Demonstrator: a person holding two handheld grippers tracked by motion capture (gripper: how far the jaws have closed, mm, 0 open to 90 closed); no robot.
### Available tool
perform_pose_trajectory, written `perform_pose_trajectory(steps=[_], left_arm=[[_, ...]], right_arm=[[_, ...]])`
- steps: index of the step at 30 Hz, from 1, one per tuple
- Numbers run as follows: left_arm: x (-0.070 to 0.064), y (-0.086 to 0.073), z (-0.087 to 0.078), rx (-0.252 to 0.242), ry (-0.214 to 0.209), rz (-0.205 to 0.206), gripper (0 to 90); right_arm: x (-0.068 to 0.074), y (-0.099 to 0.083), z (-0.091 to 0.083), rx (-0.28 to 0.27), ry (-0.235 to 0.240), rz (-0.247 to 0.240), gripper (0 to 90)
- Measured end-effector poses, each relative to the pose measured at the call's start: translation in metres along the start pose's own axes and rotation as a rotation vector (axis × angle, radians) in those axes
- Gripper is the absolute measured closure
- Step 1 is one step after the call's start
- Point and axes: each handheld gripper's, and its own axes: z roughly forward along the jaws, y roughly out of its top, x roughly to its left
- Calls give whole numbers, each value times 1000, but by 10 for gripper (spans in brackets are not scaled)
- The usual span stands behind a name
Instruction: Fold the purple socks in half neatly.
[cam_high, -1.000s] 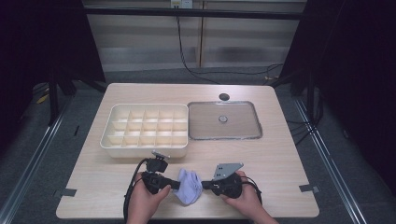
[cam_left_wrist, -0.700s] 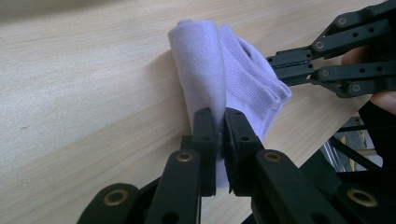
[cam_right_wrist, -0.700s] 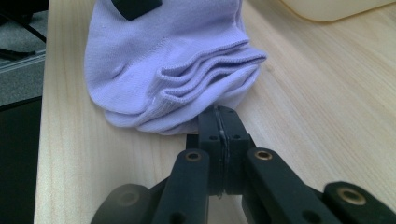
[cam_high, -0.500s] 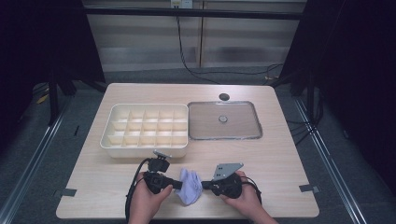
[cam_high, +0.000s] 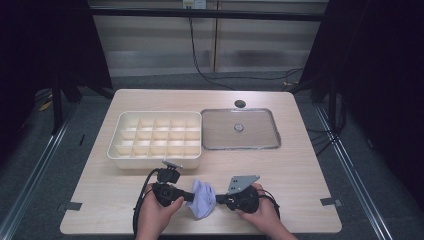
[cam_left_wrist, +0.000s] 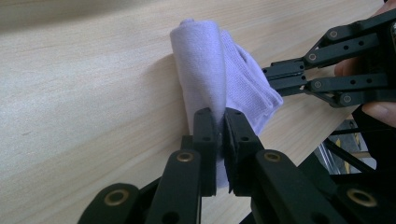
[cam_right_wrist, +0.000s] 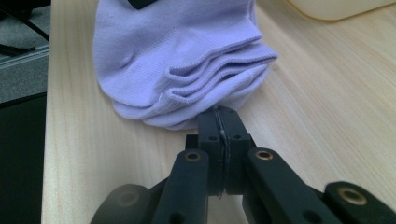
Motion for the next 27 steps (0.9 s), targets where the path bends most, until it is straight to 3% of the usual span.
perform_pose_trajectory(steps=[1, 3, 5, 9, 11, 15, 16, 17, 19, 27], left_arm=[[1, 0, -1, 17, -3, 23, 842], [-1, 0, 1, 2, -2, 4, 843], [-1, 1, 1, 13, -1, 28, 843], [-6, 2, 4, 6, -12, 17, 843], [-7, 3, 5, 17, -13, 33, 843], [-11, 4, 7, -2, -18, 15, 842], [-9, 4, 6, 13, -17, 39, 843], [-12, 4, 7, -6, -19, 16, 842], [-11, 5, 7, 16, -21, 44, 843], [-15, 6, 8, 8, -23, 41, 842]], right_arm=[[0, 0, 0, 0, 2, -3, 891], [1, 0, 1, -2, -1, -6, 891], [1, 0, 1, -1, 3, -6, 891], [2, 1, 1, -1, 1, -10, 892], [3, 1, 2, -3, 3, -13, 892], [4, 1, 2, -5, 5, -12, 893], [4, 1, 2, -4, 7, -10, 892], [4, 1, 2, -6, 10, -11, 892], [3, 1, 2, -8, 10, -13, 892], [5, 1, 3, -9, 12, -2, 892]])
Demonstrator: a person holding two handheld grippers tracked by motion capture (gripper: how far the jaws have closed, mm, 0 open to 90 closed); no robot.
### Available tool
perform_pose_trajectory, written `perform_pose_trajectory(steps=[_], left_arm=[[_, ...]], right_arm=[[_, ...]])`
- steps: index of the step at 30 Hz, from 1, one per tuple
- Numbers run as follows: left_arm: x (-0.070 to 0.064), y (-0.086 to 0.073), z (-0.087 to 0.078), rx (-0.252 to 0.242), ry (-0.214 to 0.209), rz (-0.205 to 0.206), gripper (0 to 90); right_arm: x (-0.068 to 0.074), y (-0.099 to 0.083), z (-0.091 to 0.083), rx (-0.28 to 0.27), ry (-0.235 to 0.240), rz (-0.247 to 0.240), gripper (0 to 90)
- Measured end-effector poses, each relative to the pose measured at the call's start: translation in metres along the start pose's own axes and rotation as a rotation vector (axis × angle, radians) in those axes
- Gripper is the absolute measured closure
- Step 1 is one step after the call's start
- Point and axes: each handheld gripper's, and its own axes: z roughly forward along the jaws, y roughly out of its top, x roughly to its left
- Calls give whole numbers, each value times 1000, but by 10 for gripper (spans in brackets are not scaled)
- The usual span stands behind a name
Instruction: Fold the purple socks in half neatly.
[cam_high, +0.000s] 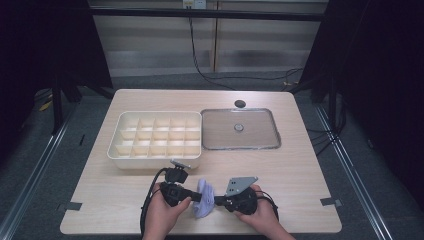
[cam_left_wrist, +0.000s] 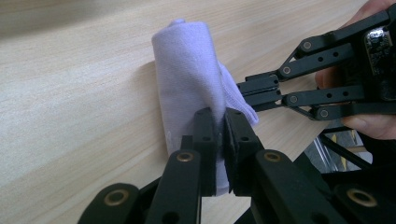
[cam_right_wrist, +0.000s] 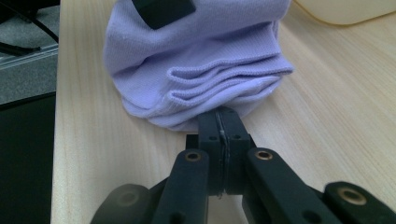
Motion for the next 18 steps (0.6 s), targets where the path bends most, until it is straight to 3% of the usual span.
perform_pose_trajectory(steps=[2, 9, 11, 18], left_arm=[[0, 1, 0, 8, -2, 23, 843], [-5, 1, 4, -5, -2, 2, 842], [-4, 2, 4, 17, -3, 27, 842], [-5, 2, 5, 9, -10, 17, 843]], right_arm=[[0, 0, 0, -1, 1, -4, 893], [1, 1, 1, -1, 1, -11, 894], [1, 1, 1, -1, 3, -11, 894], [2, 1, 1, 2, 5, -10, 894]])
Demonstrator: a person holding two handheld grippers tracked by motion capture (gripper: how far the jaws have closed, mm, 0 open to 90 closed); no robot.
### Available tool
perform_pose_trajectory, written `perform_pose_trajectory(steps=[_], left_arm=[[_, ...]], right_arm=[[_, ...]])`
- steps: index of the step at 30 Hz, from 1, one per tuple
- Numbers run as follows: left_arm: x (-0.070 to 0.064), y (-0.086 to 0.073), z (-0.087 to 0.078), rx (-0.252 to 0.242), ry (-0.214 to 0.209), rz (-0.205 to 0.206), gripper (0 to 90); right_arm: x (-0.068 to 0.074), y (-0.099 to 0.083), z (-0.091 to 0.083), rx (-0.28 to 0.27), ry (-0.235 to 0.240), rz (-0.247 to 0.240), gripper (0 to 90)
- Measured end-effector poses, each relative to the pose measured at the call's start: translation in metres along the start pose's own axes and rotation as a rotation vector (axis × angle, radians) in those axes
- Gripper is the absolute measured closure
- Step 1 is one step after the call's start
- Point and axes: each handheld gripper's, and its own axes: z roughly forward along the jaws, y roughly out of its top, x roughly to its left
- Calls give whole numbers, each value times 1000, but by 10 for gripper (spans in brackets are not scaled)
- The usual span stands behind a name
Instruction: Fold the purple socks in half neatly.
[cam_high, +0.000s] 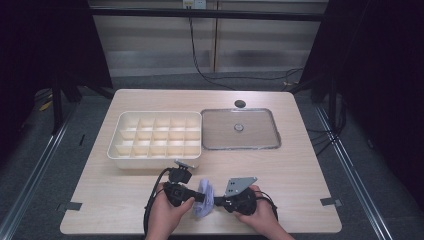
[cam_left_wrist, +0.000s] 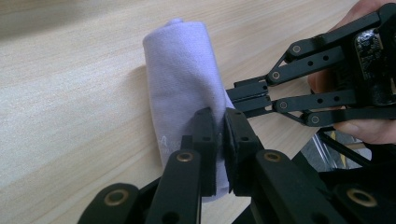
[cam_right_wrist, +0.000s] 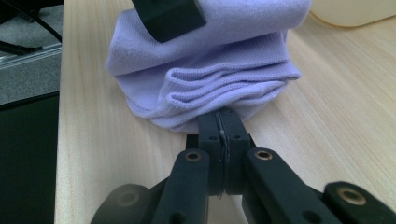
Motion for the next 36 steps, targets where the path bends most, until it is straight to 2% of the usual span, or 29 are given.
perform_pose_trajectory(steps=[4, 6, 7, 9, 12, 13, 14, 17, 18, 20, 21, 23, 31, 36], left_arm=[[-1, 0, 0, 0, 1, -1, 843], [-1, 0, 0, 8, 0, 12, 842], [-2, 0, 1, -3, -1, -7, 842], [-2, -1, 3, 6, 6, 6, 842], [-2, -1, 5, 17, -2, 14, 841], [-2, -1, 5, 25, -14, 25, 840], [-5, -1, 6, 21, -30, 19, 840], [-9, 1, 7, 33, -15, 39, 841], [-11, 1, 9, 19, -4, 11, 841], [-8, 1, 10, 34, -5, 24, 841], [-9, 1, 12, 23, -7, 12, 840], [-9, 1, 13, 31, -8, 20, 839], [-8, -1, 16, 27, 24, 31, 833], [-8, -1, 17, 19, 23, 19, 832]], right_arm=[[1, 0, 1, -1, -1, -3, 894], [2, 1, 1, -1, 0, -4, 894], [2, 1, 1, -1, 1, -6, 894], [3, 1, 2, -1, 3, -4, 894], [3, 1, 2, -3, 4, -4, 894], [3, 2, 2, -3, 4, -4, 894], [3, 2, 2, -3, 2, -7, 894], [4, 2, 3, 0, 2, -12, 894], [4, 2, 3, 2, 2, -8, 894], [5, 3, 3, -1, 3, -9, 894], [5, 3, 3, 1, 2, -11, 894], [5, 3, 3, 1, 4, -10, 894], [5, 2, 3, 2, 6, -3, 886], [3, 2, 2, 0, 8, 2, 882]])
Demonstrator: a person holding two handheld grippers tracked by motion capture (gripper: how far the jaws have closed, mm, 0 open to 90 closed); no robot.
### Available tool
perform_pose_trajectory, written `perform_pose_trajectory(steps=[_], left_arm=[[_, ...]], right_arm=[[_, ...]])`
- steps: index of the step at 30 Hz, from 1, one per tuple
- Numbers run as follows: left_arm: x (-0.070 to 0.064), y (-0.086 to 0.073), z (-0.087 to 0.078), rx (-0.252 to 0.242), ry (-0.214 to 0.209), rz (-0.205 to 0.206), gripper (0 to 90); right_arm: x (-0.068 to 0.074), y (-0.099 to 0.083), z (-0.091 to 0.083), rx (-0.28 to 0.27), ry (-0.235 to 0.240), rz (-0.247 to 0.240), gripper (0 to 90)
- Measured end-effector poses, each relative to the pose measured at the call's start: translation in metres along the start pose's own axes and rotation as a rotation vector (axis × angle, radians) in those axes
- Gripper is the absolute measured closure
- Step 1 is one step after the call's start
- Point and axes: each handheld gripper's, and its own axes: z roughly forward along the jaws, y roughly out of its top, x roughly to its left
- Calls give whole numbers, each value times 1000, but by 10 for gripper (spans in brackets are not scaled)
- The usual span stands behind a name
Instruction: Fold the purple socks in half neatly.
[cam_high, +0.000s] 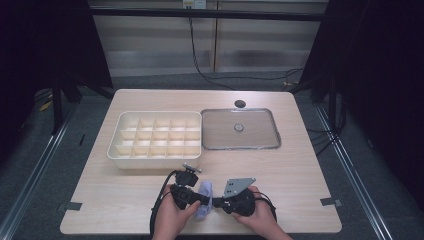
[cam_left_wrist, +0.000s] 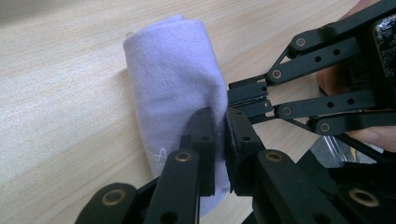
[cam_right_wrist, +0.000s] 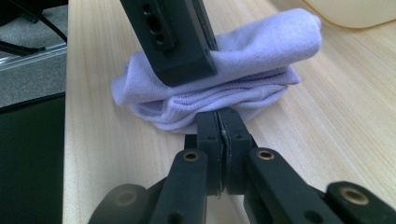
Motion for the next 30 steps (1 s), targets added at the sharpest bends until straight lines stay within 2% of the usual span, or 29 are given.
perform_pose_trajectory(steps=[1, 2, 5, 7, 10, 14, 17, 20, 26, 30], left_arm=[[0, 0, 1, -4, 5, -7, 831], [2, 0, 0, 20, 4, 23, 830], [2, 0, 3, 15, 2, 10, 826], [3, 1, 3, 38, 1, 32, 827], [2, 0, 6, 22, 5, 14, 827], [0, 0, 7, 11, 12, 9, 826], [-1, 0, 7, 23, 22, 35, 822], [-3, -1, 9, 16, 22, 21, 821], [-5, -1, 12, 20, 29, 41, 821], [-6, -2, 14, 8, 29, 35, 821]], right_arm=[[0, 0, 0, 1, 0, 1, 882], [-1, 0, -1, 4, -4, -2, 879], [-3, -1, -2, 9, -4, 15, 872], [-5, -1, -4, 15, -8, 20, 877], [-8, -2, -7, 15, -13, 32, 888], [-12, -1, -14, -10, -39, 47, 900], [-15, -1, -17, -17, -49, 49, 900], [-16, -1, -19, -20, -58, 54, 900], [-18, -1, -21, -26, -71, 55, 900], [-19, 1, -24, -34, -75, 58, 900]])
